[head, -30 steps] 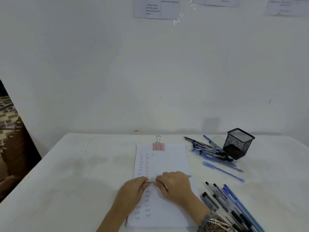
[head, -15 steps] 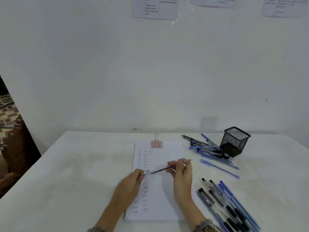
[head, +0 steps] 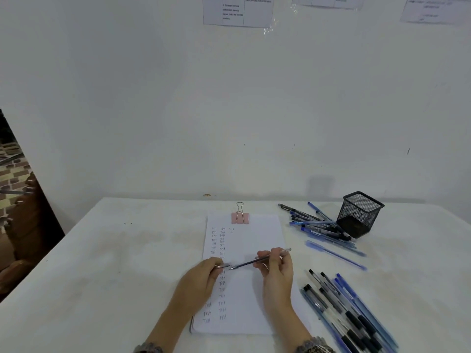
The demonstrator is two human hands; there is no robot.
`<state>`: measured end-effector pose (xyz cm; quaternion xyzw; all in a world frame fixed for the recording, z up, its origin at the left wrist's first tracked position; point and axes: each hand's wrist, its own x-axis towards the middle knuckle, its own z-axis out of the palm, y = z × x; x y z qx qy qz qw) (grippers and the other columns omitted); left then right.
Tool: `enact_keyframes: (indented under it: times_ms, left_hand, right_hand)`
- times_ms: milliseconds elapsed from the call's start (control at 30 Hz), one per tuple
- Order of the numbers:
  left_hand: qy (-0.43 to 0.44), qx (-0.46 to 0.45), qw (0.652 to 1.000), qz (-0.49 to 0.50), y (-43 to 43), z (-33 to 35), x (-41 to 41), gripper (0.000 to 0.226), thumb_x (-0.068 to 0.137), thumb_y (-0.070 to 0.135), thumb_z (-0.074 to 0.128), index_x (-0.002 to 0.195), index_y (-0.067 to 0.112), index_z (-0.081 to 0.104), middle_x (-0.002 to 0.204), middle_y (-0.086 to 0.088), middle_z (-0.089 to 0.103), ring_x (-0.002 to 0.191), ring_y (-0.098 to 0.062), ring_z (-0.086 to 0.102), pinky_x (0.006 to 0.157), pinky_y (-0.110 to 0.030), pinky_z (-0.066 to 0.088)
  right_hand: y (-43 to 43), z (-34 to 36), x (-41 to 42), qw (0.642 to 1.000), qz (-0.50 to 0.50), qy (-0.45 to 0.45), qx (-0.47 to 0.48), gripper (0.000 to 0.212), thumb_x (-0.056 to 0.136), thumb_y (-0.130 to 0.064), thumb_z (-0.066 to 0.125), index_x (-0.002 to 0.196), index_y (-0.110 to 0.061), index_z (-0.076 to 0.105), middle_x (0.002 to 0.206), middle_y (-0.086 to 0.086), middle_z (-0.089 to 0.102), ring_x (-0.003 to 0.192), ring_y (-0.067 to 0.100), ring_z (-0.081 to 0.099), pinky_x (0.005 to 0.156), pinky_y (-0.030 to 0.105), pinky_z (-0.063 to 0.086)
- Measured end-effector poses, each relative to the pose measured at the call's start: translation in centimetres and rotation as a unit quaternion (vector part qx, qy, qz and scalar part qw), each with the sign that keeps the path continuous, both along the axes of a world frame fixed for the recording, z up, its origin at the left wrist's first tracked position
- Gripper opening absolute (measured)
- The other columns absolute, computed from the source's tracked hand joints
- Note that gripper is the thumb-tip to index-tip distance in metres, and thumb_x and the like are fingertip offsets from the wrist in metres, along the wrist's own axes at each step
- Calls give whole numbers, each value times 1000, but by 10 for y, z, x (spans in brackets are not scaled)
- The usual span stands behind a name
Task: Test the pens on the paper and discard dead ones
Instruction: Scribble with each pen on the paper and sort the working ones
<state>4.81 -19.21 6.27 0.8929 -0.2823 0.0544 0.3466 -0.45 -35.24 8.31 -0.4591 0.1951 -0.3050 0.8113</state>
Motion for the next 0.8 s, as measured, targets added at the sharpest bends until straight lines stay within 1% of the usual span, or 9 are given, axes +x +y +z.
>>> enact_keyframes:
  times_ms: [133, 200, 300, 367, 467, 567, 700, 733, 800]
  left_hand:
    - [-7, 14, 1000, -7, -1, 2, -1, 19, 97, 34, 39, 102, 25, 55, 73, 20, 49, 69, 2, 48, 61, -12, 35]
    - [-9, 17, 1000, -4, -1, 2, -1, 19, 98, 34, 38, 102, 25, 54, 71, 21, 47, 67, 2, 47, 60, -11, 35]
    - [-7, 13, 1000, 2, -1, 1, -1, 17, 98, 32, 37, 100, 24, 52, 69, 23, 43, 64, 5, 45, 58, -11, 34]
    - [-8, 13, 1000, 3, -1, 1, -1, 19, 98, 32, 37, 101, 23, 54, 69, 25, 42, 64, 6, 45, 59, -10, 34]
    - [-9, 13, 1000, 0, -1, 1, 0, 20, 97, 32, 39, 104, 23, 55, 71, 29, 41, 66, 9, 45, 60, -9, 34]
    - [-1, 14, 1000, -4, 0, 0, 0, 19, 96, 31, 42, 108, 25, 56, 76, 31, 43, 69, 12, 42, 63, -8, 34]
    - [0, 12, 1000, -7, -1, -1, 0, 21, 95, 34, 45, 110, 25, 58, 82, 30, 47, 75, 7, 47, 66, -6, 35]
    - [3, 11, 1000, -6, -1, -1, 0, 22, 96, 34, 44, 110, 26, 58, 82, 30, 48, 76, 5, 48, 65, -6, 35]
    - [12, 5, 1000, -3, -1, 1, 0, 21, 97, 34, 41, 106, 26, 58, 76, 29, 47, 72, 6, 48, 63, -8, 35]
  right_hand:
    - [3, -3, 1, 1000, 15, -3, -21, 15, 98, -12, 41, 87, -8, 50, 76, 9, 63, 64, 13, 62, 60, 23, 54]
    - [4, -3, 0, 1000, 3, -10, -20, 15, 98, -12, 41, 87, -7, 50, 76, 10, 63, 64, 13, 62, 59, 23, 54]
    - [-1, -1, -1, 997, -58, -32, 33, 18, 100, -15, 38, 84, -10, 47, 77, 11, 62, 56, 9, 62, 57, 20, 54]
    - [-4, -1, 0, 995, -69, -37, 61, 19, 100, -15, 38, 83, -12, 46, 77, 11, 62, 54, 9, 61, 56, 19, 54]
    - [-3, -3, 1, 997, -50, -31, 57, 18, 100, -14, 39, 84, -10, 47, 76, 12, 62, 54, 9, 62, 55, 18, 54]
    - [-2, -5, 4, 998, -33, -25, 45, 17, 99, -14, 41, 84, -9, 49, 72, 8, 65, 58, 11, 62, 55, 19, 54]
    - [1, -7, 4, 1000, 24, -14, 2, 16, 95, -7, 46, 82, -5, 54, 78, 8, 60, 62, 11, 61, 58, 20, 54]
    - [2, -6, 3, 1000, 22, -17, -3, 16, 95, -6, 47, 81, -5, 55, 78, 8, 59, 61, 10, 61, 58, 20, 54]
    - [0, -4, 2, 999, -17, -32, 30, 18, 96, -7, 45, 80, -6, 53, 77, 6, 54, 56, 8, 60, 57, 20, 55]
